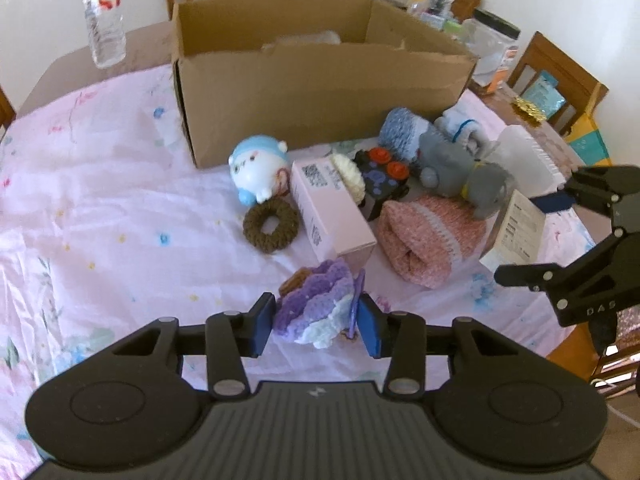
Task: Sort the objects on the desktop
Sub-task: 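Carry keychain and carton over the cardboard box and open both tools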
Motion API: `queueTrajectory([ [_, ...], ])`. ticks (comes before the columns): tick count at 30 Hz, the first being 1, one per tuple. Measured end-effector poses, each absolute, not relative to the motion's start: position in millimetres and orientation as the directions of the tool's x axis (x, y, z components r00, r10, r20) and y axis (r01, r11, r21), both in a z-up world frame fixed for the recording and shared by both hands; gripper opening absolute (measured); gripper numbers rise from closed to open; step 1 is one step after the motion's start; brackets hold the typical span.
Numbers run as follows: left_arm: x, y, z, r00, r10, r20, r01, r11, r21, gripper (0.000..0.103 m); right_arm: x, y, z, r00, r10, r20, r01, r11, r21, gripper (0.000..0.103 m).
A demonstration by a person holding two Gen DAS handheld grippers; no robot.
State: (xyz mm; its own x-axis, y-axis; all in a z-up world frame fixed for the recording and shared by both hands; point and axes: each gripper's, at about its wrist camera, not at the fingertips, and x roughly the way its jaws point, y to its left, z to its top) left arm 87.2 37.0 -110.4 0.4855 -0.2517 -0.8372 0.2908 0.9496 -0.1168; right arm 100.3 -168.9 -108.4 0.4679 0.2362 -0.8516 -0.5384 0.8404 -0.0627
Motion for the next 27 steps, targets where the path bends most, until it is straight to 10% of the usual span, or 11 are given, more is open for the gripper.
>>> queueTrajectory([
  [27, 114.7, 28.3, -5.6, 0.594, -0.311, -0.742, 0.484, 0.875, 0.021, 0.042, 133.1, -164.8, -6.4, 0.54, 0.303, -0.786, -0.671, 0.718, -0.185, 0.083],
])
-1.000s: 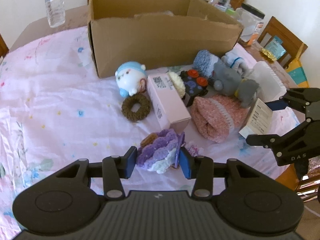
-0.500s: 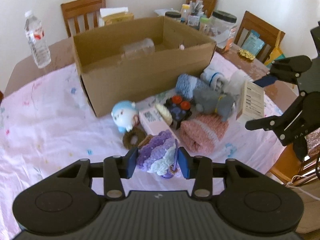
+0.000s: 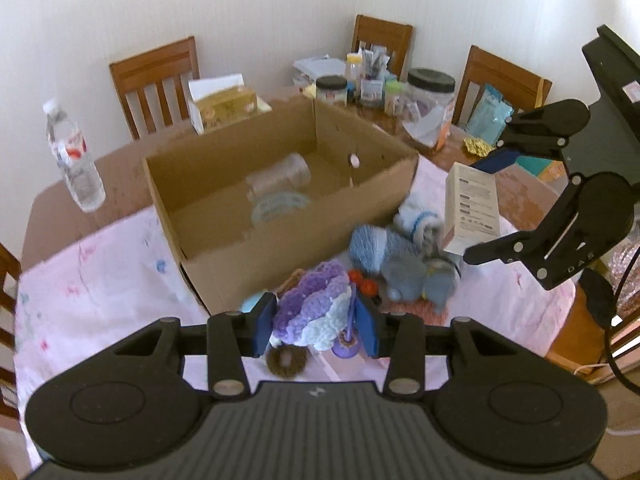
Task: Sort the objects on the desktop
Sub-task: 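Carry keychain and carton over the cardboard box and open both tools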
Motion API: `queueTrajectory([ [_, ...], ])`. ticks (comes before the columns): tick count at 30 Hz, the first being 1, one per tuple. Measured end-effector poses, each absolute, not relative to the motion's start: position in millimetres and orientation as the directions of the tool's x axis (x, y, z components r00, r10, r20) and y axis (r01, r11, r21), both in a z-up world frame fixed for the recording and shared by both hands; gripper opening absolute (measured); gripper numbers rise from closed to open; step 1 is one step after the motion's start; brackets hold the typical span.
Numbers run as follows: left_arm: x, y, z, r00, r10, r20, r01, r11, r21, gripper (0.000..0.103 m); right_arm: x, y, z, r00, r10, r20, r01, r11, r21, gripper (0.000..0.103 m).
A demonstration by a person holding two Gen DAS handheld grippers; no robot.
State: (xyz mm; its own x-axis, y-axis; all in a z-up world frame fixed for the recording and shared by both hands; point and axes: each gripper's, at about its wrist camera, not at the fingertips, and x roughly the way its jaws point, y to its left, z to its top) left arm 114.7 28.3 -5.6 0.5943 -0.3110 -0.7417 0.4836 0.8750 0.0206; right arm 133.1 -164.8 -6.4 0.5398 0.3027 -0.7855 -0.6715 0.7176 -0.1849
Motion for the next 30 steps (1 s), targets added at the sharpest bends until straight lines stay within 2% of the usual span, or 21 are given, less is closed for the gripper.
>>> queueTrajectory([
  [19, 197.3, 27.3, 39.6, 0.7, -0.26, -0.665, 0.425, 0.9, 0.095, 0.042, 209.4, -162.3, 28.1, 0.614, 0.31, -0.726, -0.635, 0.741, -0.22, 0.083],
  [30, 237.0, 26.3, 24.5, 0.681, -0.223, -0.697, 0.403, 0.909, 0.103, 0.042, 248.5, -157.6, 25.1, 0.607, 0.328, -0.723, -0.631, 0.753, -0.188, 0.083],
])
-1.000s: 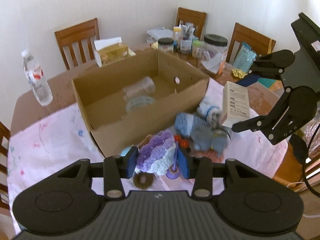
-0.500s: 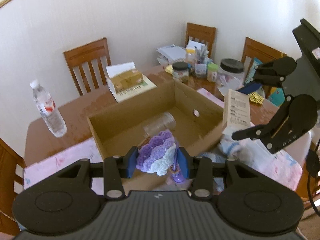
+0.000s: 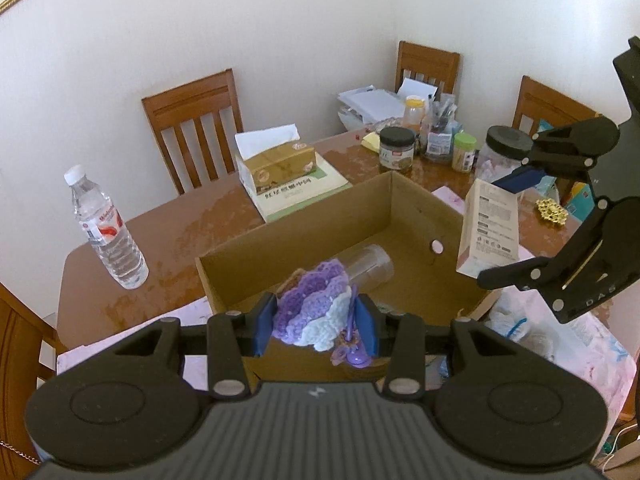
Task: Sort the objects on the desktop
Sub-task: 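Carry keychain and carton over the cardboard box and open both tools, then move both tools back toward the pink knitted sock and plush toys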
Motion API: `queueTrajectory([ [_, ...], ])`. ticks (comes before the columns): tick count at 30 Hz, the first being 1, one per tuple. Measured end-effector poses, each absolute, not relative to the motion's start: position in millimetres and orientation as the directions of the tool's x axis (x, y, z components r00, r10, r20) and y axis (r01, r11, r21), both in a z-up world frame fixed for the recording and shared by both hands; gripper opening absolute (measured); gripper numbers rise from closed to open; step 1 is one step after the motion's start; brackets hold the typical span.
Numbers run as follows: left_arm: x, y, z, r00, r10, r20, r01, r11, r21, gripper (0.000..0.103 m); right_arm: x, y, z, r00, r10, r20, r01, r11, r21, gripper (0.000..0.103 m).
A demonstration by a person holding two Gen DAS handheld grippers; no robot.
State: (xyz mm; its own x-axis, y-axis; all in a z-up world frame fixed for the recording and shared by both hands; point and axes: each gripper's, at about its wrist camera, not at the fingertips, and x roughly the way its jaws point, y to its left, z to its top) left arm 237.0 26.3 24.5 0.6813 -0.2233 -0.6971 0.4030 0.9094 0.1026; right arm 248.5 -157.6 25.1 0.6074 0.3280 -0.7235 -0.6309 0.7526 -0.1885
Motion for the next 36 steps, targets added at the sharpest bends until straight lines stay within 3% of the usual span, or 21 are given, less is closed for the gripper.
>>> queueTrajectory([
  [6, 249.8, 30.8, 12.9, 0.665, -0.187, -0.723, 0.373, 0.922, 0.104, 0.051, 259.9, -152.9, 12.9, 0.577, 0.332, -0.746, -0.645, 0.746, -0.167, 0.088],
  [10, 250.9, 35.9, 9.4, 0.667, -0.182, -0.723, 0.353, 0.931, 0.091, 0.078, 260.9, -153.7, 10.0, 0.572, 0.343, -0.745, -0.646, 0.748, -0.152, 0.094],
  [23, 227.7, 31.0, 5.2, 0.658, -0.19, -0.729, 0.372, 0.924, 0.095, 0.088, 238.6, -159.2, 11.0, 0.596, 0.372, -0.711, -0.649, 0.745, -0.154, 0.096],
  [36, 182.0, 27.8, -1.3, 0.648, -0.203, -0.734, 0.402, 0.91, 0.103, 0.091, 205.6, -172.7, 7.8, 0.589, 0.347, -0.73, -0.628, 0.764, -0.144, 0.1],
])
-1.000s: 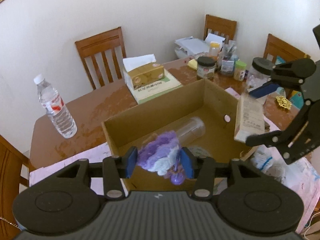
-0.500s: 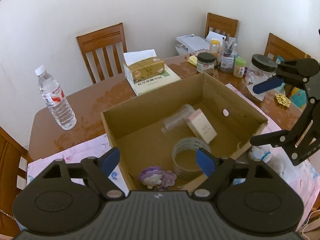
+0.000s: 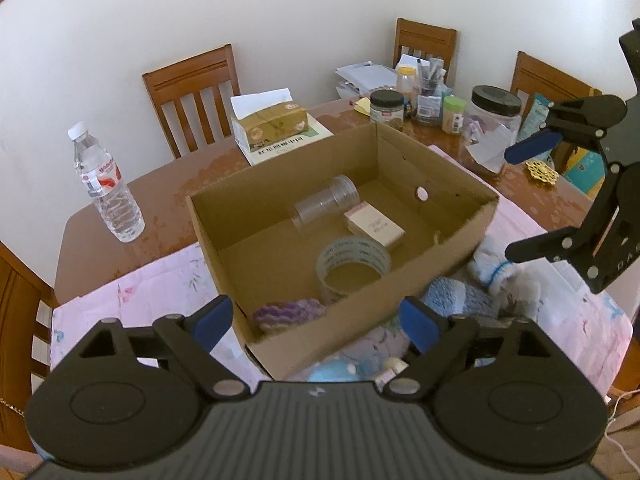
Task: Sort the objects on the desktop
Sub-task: 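Move both tools back toward the pink knitted sock and plush toys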
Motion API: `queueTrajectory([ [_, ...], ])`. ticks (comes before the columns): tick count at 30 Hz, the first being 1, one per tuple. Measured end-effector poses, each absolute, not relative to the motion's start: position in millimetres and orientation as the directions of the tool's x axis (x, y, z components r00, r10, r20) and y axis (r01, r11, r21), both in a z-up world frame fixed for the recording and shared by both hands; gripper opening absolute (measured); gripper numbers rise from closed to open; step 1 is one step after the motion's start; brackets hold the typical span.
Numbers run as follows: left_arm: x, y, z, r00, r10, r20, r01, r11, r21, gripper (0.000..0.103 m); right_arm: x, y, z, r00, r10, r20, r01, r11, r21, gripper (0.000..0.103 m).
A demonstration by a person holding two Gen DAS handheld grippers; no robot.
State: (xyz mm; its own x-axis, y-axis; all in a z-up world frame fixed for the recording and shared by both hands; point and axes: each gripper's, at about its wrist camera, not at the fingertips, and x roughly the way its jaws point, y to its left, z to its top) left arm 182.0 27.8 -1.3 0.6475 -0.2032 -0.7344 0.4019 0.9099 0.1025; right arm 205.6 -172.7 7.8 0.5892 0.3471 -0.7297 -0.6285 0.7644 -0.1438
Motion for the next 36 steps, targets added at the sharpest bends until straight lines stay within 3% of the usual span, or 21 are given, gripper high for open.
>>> queueTrajectory([
  [10, 159.2, 24.7, -18.4, 0.615, -0.24, -0.751, 0.436, 0.897, 0.069, 0.092, 171.0, -169.5, -0.1, 0.584, 0.334, -0.74, -0.622, 0.769, -0.144, 0.101],
  [36, 140.8, 7.2, -79.5, 0.451, -0.369, -0.813, 0.727, 0.68, 0.095, 0.092, 125.3, -158.9, -40.3, 0.521, 0.307, -0.796, -0.546, 0.837, -0.034, 0.101],
])
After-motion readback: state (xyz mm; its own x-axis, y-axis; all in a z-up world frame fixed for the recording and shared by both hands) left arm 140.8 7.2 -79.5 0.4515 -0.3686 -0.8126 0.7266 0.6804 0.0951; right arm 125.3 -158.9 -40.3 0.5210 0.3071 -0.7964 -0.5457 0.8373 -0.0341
